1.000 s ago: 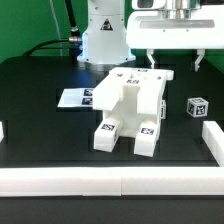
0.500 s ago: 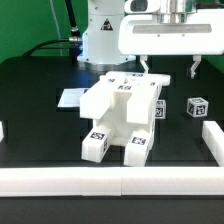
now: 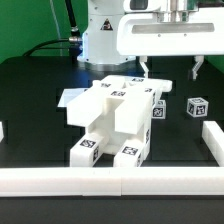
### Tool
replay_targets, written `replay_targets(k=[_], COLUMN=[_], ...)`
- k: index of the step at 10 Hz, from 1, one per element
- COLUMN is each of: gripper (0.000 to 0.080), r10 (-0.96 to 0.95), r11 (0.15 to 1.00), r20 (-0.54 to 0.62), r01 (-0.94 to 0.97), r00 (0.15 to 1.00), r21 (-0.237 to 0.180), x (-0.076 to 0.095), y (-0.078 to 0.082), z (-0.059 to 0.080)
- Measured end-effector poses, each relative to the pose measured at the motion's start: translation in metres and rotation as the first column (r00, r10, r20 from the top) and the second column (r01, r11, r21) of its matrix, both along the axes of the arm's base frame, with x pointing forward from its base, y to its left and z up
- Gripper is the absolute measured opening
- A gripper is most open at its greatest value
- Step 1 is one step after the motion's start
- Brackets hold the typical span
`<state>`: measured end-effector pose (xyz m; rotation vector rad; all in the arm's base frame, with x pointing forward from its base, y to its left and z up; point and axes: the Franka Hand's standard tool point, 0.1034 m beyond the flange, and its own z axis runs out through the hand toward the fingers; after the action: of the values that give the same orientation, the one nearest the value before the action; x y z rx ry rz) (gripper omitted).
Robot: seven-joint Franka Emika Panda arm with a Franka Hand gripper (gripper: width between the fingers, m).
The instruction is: Assemble chair
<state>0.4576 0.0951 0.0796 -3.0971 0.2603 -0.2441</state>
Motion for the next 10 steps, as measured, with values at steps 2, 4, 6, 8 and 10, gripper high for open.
replay_targets(k=[2,4,6,8,10], gripper=[0.0649,0.0649,0.0649,0.0649,0.0649], r10=[0.007,0.004,-0.011,-0.019,0.016], r11=[1.0,1.0,1.0,0.999,1.0], r20=[0.001,-0.004,-0.026,-0.039,-0.05], r01=[-0.007,-0.004,0.012,0.02,-0.015], r00=[1.0,1.0,1.0,0.999,0.999], r21=[-0.005,-0.005,0.013,0.027,0.023], x=[0.006,0.006,0.0,-0.01,-0.014], y=[0.0,0.003,0.022,0.052,0.059], z=[-0.004,-0.006,-0.001,0.001,0.0])
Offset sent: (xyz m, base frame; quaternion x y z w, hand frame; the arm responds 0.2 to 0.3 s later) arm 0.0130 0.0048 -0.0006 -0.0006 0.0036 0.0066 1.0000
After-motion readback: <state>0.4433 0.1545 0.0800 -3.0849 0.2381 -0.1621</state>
